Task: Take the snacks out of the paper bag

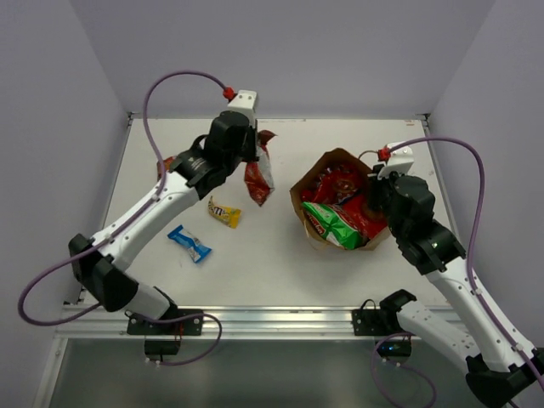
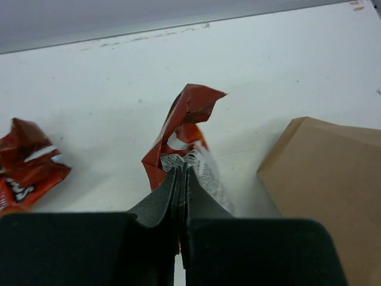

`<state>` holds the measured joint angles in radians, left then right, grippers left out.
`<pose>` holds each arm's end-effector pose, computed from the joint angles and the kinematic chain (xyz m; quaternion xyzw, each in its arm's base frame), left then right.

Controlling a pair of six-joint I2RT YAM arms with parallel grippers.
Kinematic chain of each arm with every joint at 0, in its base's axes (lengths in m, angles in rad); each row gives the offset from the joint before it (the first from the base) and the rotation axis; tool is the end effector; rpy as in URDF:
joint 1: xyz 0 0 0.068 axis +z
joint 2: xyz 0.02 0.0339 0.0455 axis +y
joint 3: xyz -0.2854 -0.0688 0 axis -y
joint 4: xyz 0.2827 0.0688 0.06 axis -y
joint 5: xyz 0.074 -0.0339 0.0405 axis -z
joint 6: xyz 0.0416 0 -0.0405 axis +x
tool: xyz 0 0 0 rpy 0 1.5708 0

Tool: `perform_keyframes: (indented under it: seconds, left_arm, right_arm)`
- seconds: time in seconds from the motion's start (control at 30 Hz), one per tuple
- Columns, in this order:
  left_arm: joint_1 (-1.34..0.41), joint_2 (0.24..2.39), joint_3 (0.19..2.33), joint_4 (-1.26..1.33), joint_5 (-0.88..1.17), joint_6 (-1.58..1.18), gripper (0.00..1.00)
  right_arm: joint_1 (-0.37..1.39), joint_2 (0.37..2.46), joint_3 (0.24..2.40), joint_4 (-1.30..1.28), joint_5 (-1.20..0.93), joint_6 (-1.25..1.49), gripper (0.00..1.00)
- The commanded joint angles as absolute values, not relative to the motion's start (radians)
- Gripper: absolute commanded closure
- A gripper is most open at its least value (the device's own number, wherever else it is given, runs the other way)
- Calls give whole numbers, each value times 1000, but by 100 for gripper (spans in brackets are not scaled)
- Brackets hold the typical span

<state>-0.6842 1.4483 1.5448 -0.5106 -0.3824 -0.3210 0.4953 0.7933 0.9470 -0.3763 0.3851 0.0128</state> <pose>0.2917 -0.2179 0.4384 0.0463 0.8274 -0.1191 0.5470 0.1832 0.0812 0.3946 -0.0672 0.7732 0.0093 0.6306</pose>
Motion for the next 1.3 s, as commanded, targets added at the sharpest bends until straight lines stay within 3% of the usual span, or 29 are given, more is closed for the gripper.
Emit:
perform_keyframes:
  seconds: [0.0, 0.13, 0.3, 0.4, 0.43, 0.47, 0.5, 0.63, 0.67, 0.97, 1.27]
  left_arm:
    - [-631, 1543, 1511, -208, -218, -325, 100]
    - [-565, 1630, 1399, 39, -114, -386, 100]
    - [-467, 1814, 1358, 117, -80, -396, 100]
    - [-422, 1874, 1365, 80, -55, -391, 81]
    - [-419, 1875, 1376, 65, -55, -385, 70]
    - [-417, 1850, 1374, 52, -60, -379, 63]
    - [-419, 1827, 1370, 42, -64, -373, 47]
    - [-425, 1685, 1336, -24, -55, -371, 14]
    - [-428, 1627, 1333, -53, -48, -374, 11]
    - [-661, 1332, 1269, -239, -44, -385, 8]
    - [-980, 1255, 1258, -288, -75, -315, 14]
  right_arm:
    - [497, 764, 920, -327, 357, 8, 100]
    - [497, 767, 899, -322, 351, -21, 100]
    - [497, 775, 896, -318, 347, -17, 100]
    - [497, 784, 903, -314, 362, -28, 100]
    - [497, 785, 919, -322, 373, -35, 100]
    - [497, 791, 926, -325, 374, -41, 100]
    - [497, 793, 934, -327, 376, -47, 100]
    - [497, 793, 982, -321, 380, -80, 100]
    - [497, 793, 988, -319, 379, -83, 100]
    - [499, 769, 997, -318, 327, -149, 100]
    - [499, 719, 996, -322, 189, -210, 100]
